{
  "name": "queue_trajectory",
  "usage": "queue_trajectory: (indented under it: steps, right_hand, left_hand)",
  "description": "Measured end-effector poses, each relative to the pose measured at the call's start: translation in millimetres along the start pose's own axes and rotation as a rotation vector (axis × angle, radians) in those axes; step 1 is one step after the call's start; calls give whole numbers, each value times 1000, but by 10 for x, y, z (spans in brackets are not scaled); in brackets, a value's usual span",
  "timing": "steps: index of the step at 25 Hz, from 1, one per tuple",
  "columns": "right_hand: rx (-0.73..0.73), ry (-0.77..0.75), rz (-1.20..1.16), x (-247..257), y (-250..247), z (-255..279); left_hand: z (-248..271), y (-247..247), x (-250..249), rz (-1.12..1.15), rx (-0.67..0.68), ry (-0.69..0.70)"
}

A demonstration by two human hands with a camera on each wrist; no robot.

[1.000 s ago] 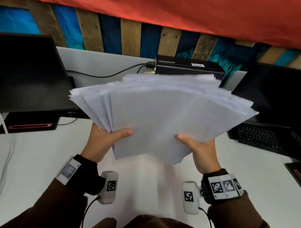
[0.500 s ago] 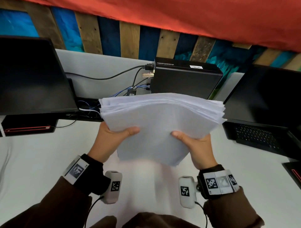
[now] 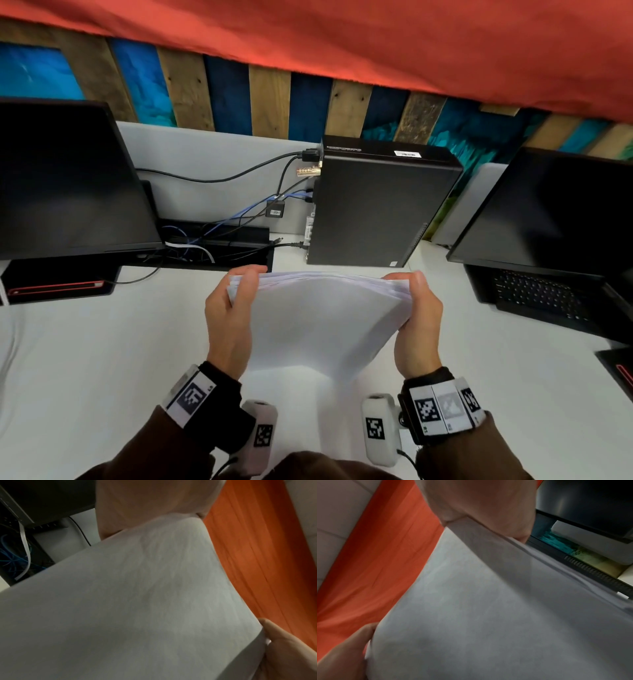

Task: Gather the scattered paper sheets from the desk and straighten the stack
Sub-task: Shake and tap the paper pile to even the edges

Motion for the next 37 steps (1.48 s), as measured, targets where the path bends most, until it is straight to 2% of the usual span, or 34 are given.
queue_trajectory:
  steps: [4, 7, 8, 9, 10, 11, 12, 13, 15, 16, 17, 20, 22, 24, 25, 27, 29, 31, 35, 37]
  right_hand:
    - [-38, 37, 3, 42, 50, -14]
    - [-99, -9, 37, 34, 69, 20]
    - [-121, -34, 53, 32, 88, 27]
    - [-134, -52, 59, 40, 106, 29]
    - [-145, -63, 59, 43, 116, 21]
    - [-157, -67, 64, 45, 125, 12]
    - [-166, -74, 65, 38, 121, 3]
    - [-168, -75, 58, 30, 122, -2]
    - [-161, -75, 38, 8, 123, -19]
    - [-161, -74, 37, -9, 124, -36]
    - [-158, -68, 43, -24, 115, -55]
    - [-51, -63, 64, -128, -45, -53]
    - [-23, 13, 100, -380, -352, 19]
    - [-64, 184, 182, -684, -635, 161]
    - [-24, 303, 167, -814, -666, 225]
    - [155, 517, 5, -952, -562, 282]
    - [265, 577, -108, -868, -431, 201]
    - [252, 434, -60, -603, -374, 20]
    - [159, -1, -16, 180, -404, -226]
    - [150, -96, -18, 285, -459, -193]
  left_hand:
    - [-23, 44, -67, 28, -56, -61]
    - [-45, 44, -125, 32, -66, -103]
    - [-42, 24, -184, -14, -78, -60]
    - [-30, 3, -282, -165, -98, 56]
    - [-11, 22, -418, -433, -97, 241]
    - [17, 105, -576, -747, -29, 440]
    - [33, 249, -695, -1041, 107, 587]
    - [27, 407, -754, -1288, 303, 625]
    - [-34, 675, -713, -1574, 692, 485]
    - [-74, 757, -656, -1634, 799, 400]
    - [-114, 796, -613, -1674, 835, 363]
    - [-249, 664, -632, -1625, 718, 448]
    - [-397, 319, -731, -1412, 619, 443]
    - [-481, -114, -853, -1117, 536, 317]
    - [-486, -331, -871, -940, 470, 234]
    - [-429, -636, -754, -610, 344, 46]
    - [-304, -743, -492, -423, 278, -95]
    - [-198, -710, -358, -366, 213, -63]
    - [-146, -638, -519, -205, 117, 142]
    - [-119, -610, -519, -150, 119, 179]
Point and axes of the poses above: each hand's wrist, its own z-axis away from the middle knuckle, its own y-axis out of the palm, x = y × z, the point moved 3 cm from there along -z, towards the middle knuckle, and after that the axes turned 5 degrees about x, right-handed, at the moved point
